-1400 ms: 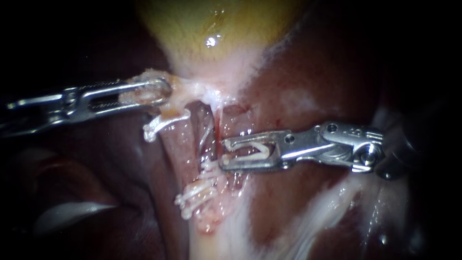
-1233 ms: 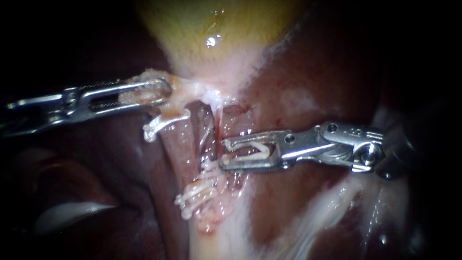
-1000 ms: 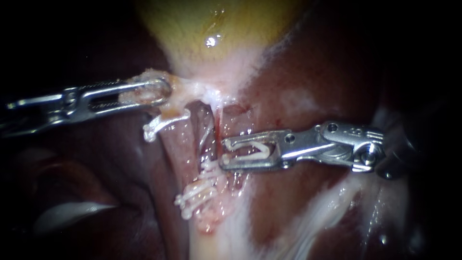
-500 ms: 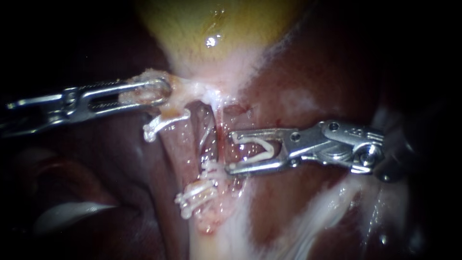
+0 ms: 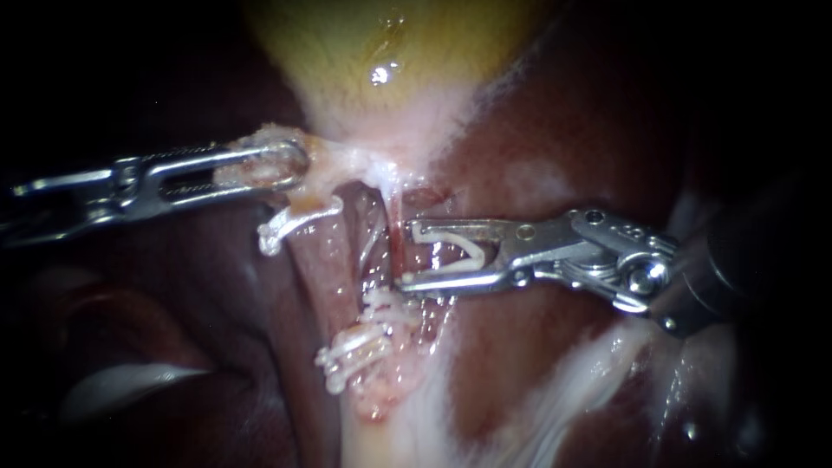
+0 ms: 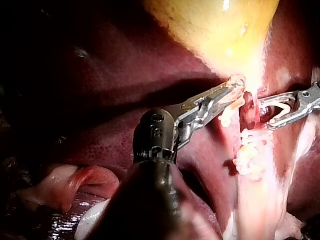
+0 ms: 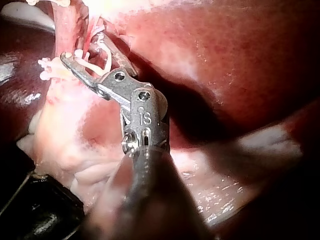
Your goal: Clipping third clip right tube
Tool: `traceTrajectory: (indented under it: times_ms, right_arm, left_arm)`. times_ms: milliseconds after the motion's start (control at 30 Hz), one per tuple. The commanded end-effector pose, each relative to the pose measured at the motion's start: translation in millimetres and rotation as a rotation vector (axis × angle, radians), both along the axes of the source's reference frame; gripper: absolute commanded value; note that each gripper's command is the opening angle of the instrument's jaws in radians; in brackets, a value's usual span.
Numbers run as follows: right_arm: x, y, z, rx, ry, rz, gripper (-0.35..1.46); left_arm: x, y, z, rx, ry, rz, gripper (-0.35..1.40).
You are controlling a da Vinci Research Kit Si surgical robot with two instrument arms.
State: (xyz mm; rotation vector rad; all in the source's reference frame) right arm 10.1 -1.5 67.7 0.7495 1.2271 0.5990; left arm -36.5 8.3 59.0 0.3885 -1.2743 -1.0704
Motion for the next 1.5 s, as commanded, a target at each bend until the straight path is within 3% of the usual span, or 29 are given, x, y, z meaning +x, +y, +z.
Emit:
traceTrajectory:
  times_ms: [33, 500, 600, 833, 967, 1267, 1500]
  right_arm:
    - [0.1, 0.0, 0.1, 0.005, -0.002, 0.002, 0.50]
    - [2.3, -0.1, 1.3, 0.023, 0.008, -0.003, 0.50]
    - [2.8, -0.3, 1.5, 0.036, 0.029, -0.001, 0.50]
    - [3.4, -0.2, 1.6, 0.091, 0.142, 0.007, 0.50]
    - [3.4, -0.2, 1.3, 0.112, 0.171, 0.015, 0.50]
    - [3.4, -0.5, -0.4, 0.131, 0.240, -0.011, 0.50]
    - [3.4, -0.2, -1.8, 0.140, 0.264, -0.005, 0.50]
  left_arm:
    - [0.0, 0.0, 0.0, 0.000, 0.000, 0.000, -0.35]
    - [-0.1, -0.1, 0.1, -0.001, 0.000, -0.001, -0.35]
    - [-0.1, -0.1, 0.1, -0.001, 0.001, -0.001, -0.35]
    - [-0.1, -0.1, 0.1, -0.001, 0.001, -0.001, -0.35]
    - [-0.1, -0.2, 0.1, -0.001, 0.000, 0.000, -0.35]
    - [0.0, -0.1, 0.1, -0.001, 0.000, 0.000, -0.35]
    - [0.0, -0.1, 0.1, -0.001, 0.000, 0.000, -0.35]
